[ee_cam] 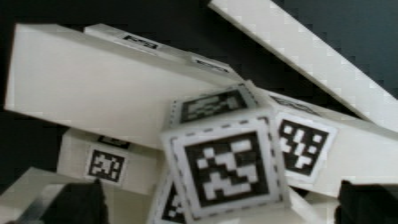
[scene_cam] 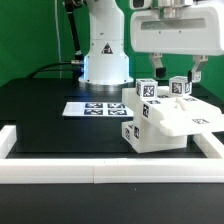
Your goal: Assemble chair
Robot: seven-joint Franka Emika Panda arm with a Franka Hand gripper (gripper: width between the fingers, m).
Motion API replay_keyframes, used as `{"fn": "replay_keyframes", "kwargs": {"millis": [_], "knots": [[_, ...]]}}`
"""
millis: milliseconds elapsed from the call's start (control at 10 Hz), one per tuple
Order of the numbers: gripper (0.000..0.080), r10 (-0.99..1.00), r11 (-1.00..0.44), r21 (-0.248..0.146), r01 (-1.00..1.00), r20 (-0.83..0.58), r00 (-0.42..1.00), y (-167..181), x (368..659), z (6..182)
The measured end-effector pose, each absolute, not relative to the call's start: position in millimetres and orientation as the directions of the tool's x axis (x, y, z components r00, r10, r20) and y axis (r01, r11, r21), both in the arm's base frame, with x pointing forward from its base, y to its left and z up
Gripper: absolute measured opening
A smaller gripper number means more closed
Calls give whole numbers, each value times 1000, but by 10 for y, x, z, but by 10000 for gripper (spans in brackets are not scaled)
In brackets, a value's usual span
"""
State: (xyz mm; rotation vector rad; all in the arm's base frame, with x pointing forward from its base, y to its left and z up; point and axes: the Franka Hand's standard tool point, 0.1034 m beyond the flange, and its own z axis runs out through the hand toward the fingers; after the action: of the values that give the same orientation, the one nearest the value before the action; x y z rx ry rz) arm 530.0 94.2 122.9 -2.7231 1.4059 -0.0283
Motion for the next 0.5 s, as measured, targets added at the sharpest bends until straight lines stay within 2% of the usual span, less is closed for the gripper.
{"fn": "replay_keyframes", "kwargs": {"millis": [400, 500], "knots": [[637, -806, -590, -50, -806, -22, 591, 1006, 5234, 1094], [463, -807, -589, -50, -807, -22, 590, 999, 5237, 1095]]}}
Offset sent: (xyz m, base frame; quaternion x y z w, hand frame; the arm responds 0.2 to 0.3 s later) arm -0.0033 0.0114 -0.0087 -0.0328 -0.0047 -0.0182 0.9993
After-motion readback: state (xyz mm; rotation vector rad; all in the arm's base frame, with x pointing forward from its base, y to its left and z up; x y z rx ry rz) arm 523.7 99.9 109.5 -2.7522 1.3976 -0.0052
